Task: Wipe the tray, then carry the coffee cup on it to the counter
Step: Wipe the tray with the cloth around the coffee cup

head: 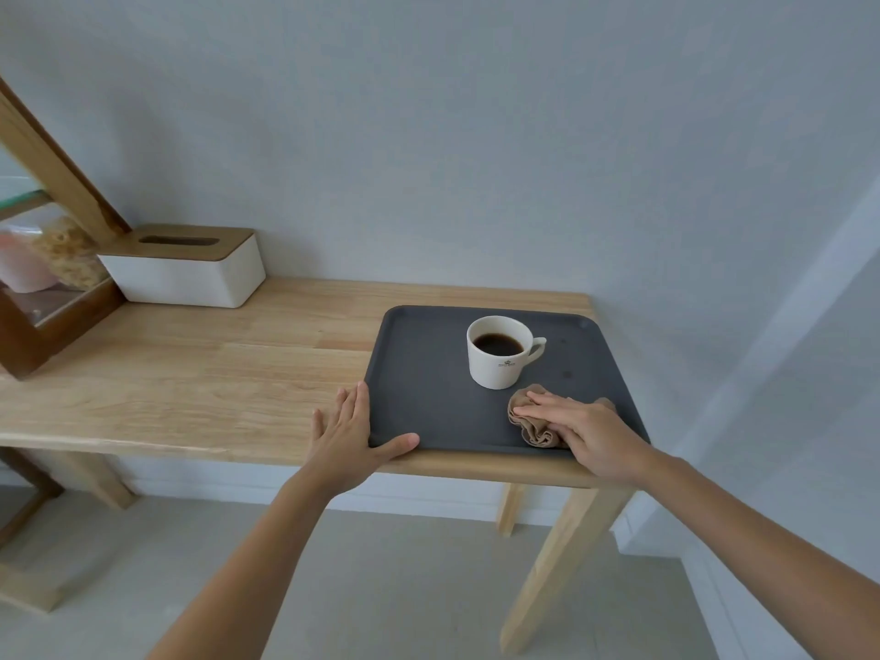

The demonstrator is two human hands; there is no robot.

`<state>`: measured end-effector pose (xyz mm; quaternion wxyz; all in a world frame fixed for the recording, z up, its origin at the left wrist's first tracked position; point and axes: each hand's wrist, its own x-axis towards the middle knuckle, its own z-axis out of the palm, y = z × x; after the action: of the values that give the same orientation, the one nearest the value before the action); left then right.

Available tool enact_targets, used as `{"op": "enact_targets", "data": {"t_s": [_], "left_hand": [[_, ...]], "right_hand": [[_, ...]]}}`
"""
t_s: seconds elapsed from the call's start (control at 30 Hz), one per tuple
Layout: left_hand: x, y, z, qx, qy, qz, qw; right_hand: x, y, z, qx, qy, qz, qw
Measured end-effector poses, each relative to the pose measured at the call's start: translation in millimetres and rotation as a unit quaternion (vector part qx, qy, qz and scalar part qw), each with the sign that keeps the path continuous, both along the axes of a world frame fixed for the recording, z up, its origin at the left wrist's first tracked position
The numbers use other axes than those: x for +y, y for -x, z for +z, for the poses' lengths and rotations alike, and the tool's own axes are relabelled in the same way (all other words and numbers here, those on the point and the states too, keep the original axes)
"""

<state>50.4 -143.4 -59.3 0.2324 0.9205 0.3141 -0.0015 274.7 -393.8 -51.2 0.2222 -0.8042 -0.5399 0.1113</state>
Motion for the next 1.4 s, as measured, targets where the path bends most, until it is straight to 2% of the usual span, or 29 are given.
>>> {"op": "enact_targets", "data": {"t_s": [0.17,0.3,0.57,1.13,1.23,1.33,1.4], "left_hand": [[0.7,-2.2,-1.9,0.003,0.001,0.001,1.000],[1.1,-2.2,-3.0,-0.001,0.001,0.003,1.000],[-1.2,-0.7,0.6,-0.001,0.004,0.002,1.000],[4.0,-1.7,-0.3,0.015,0.025,-0.008,1.000],[3.3,-9.4,13.7,0.042,0.024,-0.002,0.999],[-8.4,-36.3,42.4,-0.033,-0.009,-0.019,0.999],[-22.4,-61.3,58.1,-0.109,0.055,-0.025,0.992]], "right_hand": [[45.8,32.9,2.4,-0.037,0.002,0.026,0.999],[68.2,44.5,-1.1,-0.028,0.001,0.046,0.999],[48.3,33.1,-0.7,0.001,-0.008,0.063,0.998],[-13.9,-1.3,8.9,0.007,0.034,0.006,0.999],[-10.6,3.1,21.7,0.063,0.029,-0.020,0.997],[5.0,4.0,37.4,0.122,-0.082,-0.120,0.982],[21.0,1.4,41.5,0.120,-0.115,-0.172,0.971]]}}
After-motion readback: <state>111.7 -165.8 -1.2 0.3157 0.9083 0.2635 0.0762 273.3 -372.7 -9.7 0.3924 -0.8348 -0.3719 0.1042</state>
